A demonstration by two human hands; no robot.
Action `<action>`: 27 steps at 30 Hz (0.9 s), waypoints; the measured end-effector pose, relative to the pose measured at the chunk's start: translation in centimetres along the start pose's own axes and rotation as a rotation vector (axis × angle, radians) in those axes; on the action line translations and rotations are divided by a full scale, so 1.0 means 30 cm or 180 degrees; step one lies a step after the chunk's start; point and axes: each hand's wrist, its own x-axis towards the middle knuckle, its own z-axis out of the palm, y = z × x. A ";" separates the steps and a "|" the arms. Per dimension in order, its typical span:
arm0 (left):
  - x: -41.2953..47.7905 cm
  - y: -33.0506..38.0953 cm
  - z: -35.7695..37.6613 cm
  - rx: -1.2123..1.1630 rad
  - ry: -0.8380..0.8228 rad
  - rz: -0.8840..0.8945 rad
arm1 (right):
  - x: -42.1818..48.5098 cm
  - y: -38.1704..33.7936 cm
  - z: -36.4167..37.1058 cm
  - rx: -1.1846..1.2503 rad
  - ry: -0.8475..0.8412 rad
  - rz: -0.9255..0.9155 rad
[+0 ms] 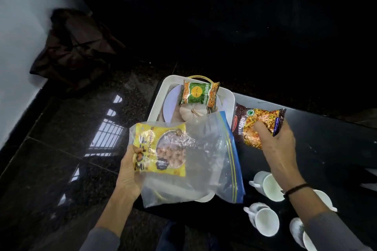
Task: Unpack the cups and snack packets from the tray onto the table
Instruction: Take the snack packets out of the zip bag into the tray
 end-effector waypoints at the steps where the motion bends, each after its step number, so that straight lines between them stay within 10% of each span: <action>1: 0.001 0.001 0.000 -0.0048 -0.0024 -0.0020 | 0.003 0.008 0.010 -0.0011 -0.0026 0.0010; 13: -0.013 0.024 -0.009 -0.0358 -0.0446 -0.0230 | 0.012 0.029 0.216 -0.0162 -0.1342 0.0269; 21: 0.020 0.002 -0.024 -0.0384 -0.0327 -0.0246 | 0.065 0.029 0.313 0.1226 -0.1459 0.1441; 27: 0.033 -0.014 -0.015 -0.0066 -0.0292 -0.0320 | 0.037 0.086 0.223 0.0047 -0.1238 0.0546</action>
